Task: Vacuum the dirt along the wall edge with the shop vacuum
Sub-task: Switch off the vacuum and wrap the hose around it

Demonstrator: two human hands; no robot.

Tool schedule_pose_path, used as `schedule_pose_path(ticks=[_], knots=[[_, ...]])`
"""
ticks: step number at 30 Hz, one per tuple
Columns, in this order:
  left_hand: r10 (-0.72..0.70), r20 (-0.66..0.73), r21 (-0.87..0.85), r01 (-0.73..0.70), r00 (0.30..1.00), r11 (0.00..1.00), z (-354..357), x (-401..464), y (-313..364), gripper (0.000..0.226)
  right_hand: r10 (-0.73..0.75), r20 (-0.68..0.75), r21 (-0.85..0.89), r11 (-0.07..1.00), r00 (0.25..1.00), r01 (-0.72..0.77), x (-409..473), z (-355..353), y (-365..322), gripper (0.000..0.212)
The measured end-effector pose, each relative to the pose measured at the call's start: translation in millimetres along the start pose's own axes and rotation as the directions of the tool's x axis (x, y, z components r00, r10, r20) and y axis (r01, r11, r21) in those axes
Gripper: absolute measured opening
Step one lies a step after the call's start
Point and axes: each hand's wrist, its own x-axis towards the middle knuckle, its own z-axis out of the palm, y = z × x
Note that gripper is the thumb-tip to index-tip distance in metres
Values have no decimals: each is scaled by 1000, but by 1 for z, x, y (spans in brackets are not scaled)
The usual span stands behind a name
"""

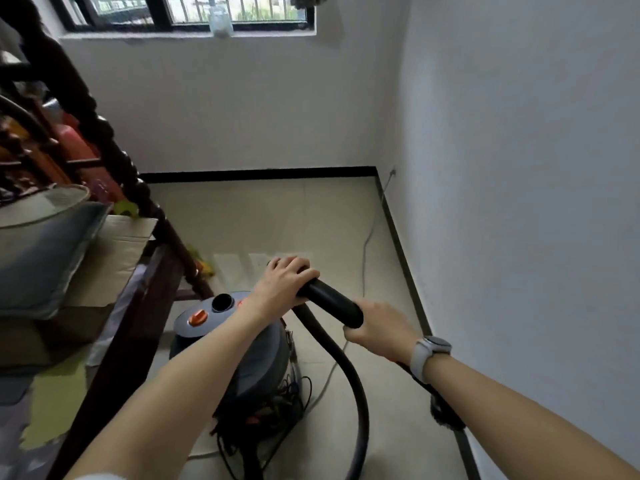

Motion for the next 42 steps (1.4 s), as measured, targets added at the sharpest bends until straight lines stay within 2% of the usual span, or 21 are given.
schedule_pose_path(ticks=[5, 8, 11, 14, 16, 20, 23, 28, 29, 31, 33, 35, 36, 39, 42], knots=[[-26, -29, 101, 29, 999, 994, -1, 18, -98, 50, 21, -131, -26, 999, 991, -25, 83, 18, -60, 25], [-112, -107, 145, 127, 988, 981, -7, 3, -159, 48, -37, -183, -65, 998, 982, 25, 131, 31, -108, 24], [-239, -159, 175, 266, 958, 948, -12, -32, -211, 46, -130, -167, -109, 988, 977, 112, 171, 53, -153, 23], [-383, -149, 174, 405, 912, 897, -4, -86, -236, 45, -271, -78, -183, 950, 959, 253, 190, 90, -183, 29], [-423, -115, 170, 437, 899, 883, 12, -129, -239, 43, -359, 10, -206, 913, 933, 353, 191, 121, -190, 30], [-363, 59, 108, 355, 930, 928, 54, -208, -223, 39, -477, 250, -242, 812, 843, 531, 179, 179, -177, 28], [-357, 181, 28, 358, 916, 933, 81, -244, -196, 39, -484, 402, -214, 775, 777, 594, 166, 214, -160, 32], [-366, 244, 3, 377, 898, 926, 131, -261, -172, 34, -403, 561, -94, 837, 723, 540, 164, 234, -128, 41], [-365, 251, -1, 377, 897, 926, 141, -262, -169, 33, -396, 540, -70, 858, 742, 509, 171, 235, -121, 39], [-371, 256, -5, 385, 893, 923, 157, -262, -164, 32, -348, 390, -23, 922, 853, 387, 197, 236, -111, 32], [-399, 240, -16, 415, 885, 910, 171, -262, -163, 33, -169, 250, -4, 984, 953, 176, 239, 235, -103, 26], [-443, 196, -37, 459, 875, 888, 180, -261, -166, 34, 21, 210, -62, 998, 977, -8, 285, 234, -95, 29], [-460, 169, -48, 473, 872, 880, 184, -259, -168, 34, 65, 218, -105, 994, 974, -43, 305, 236, -92, 34], [-489, 115, -94, 500, 865, 861, 194, -251, -172, 35, 100, 282, -231, 972, 954, -33, 343, 249, -89, 49], [-541, 88, -131, 548, 837, 826, 197, -243, -173, 37, 152, 329, -291, 955, 932, -54, 356, 258, -94, 39]])
